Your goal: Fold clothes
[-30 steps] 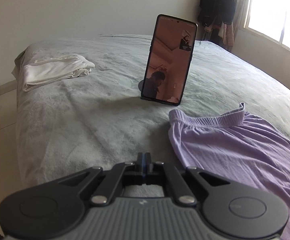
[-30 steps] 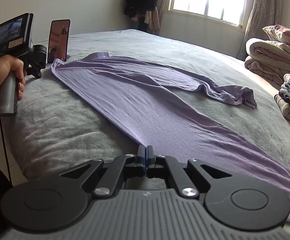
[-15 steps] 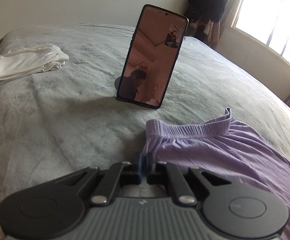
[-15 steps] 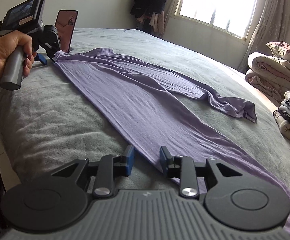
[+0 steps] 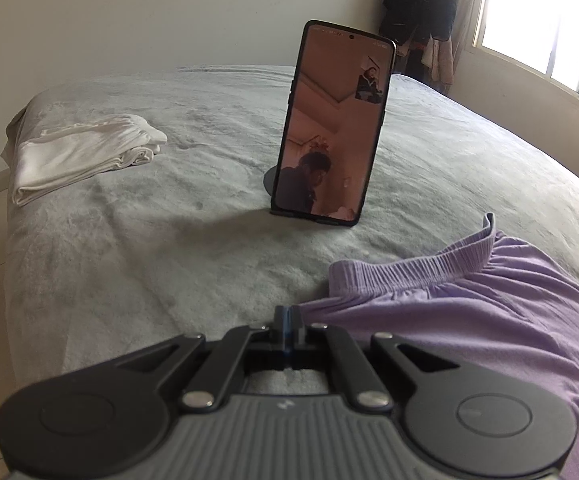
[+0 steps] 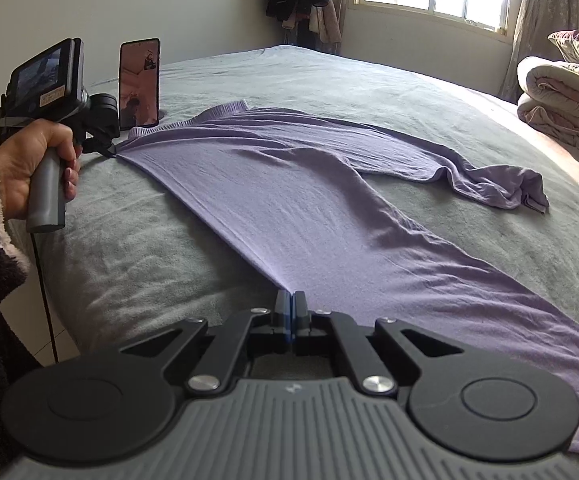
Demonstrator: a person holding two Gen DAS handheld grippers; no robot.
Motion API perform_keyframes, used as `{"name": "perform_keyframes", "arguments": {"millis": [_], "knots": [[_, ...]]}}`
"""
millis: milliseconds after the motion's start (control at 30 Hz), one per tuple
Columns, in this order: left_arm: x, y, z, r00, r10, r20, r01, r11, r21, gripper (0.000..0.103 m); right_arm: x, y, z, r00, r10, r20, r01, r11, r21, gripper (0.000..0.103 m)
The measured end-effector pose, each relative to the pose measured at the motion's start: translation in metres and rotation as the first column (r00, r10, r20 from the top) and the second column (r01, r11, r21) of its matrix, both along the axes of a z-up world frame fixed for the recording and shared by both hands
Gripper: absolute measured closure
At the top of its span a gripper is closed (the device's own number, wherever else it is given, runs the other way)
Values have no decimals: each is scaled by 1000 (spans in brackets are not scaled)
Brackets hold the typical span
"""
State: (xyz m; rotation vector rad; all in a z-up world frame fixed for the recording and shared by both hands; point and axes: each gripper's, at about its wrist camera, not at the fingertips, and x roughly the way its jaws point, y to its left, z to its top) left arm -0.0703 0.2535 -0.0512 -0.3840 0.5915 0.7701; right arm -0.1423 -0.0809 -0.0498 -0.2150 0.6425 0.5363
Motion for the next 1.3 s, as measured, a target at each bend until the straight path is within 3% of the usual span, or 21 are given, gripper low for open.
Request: {"name": "perform_keyframes", "arguments": {"millis": [200, 267, 300, 367, 400, 600, 700, 800, 1067, 1200, 1300], "knots": [[3, -11, 3, 998, -51, -30, 52, 998, 30, 99, 1, 2, -9, 1000, 8, -9, -8, 1000, -9, 100], [2, -16, 7, 996, -88, -32, 89, 996, 20, 92, 0, 0, -6, 1000, -3, -4, 3, 1000, 1, 89], [1, -18, 9, 994, -107, -33, 108, 994, 15, 81, -1, -3, -3, 1000, -10, -1, 10, 1000, 7, 84], [0, -23, 13, 989, -145, -34, 145, 989, 5, 64, -3, -7, 2, 1000, -24, 6, 24, 1000, 18, 62], [-1, -25, 15, 986, -163, -35, 164, 987, -1, 63, -4, -13, 5, 999, -39, 7, 39, 999, 29, 51], [-5, -41, 28, 960, -277, -36, 276, 961, -30, 54, 0, -58, 17, 980, -201, -4, 201, 976, 81, 50], [-5, -68, 34, 916, -400, -28, 399, 917, -21, 50, 8, -93, 18, 947, -320, -35, 321, 942, 96, 50], [-4, -104, 37, 837, -547, -25, 547, 837, -13, 48, 16, -127, 17, 905, -418, -82, 425, 899, 104, 50], [-14, -213, 34, 557, -831, 21, 831, 557, 10, 48, 12, -206, 22, 797, -596, -97, 603, 782, 157, 50], [-29, -277, 26, 382, -924, 15, 923, 382, 39, 48, 7, -248, 13, 728, -672, -136, 685, 708, 171, 50], [-43, -326, 18, 207, -978, 28, 977, 208, 55, 48, -2, -277, 5, 680, -715, -163, 732, 651, 200, 50]]}}
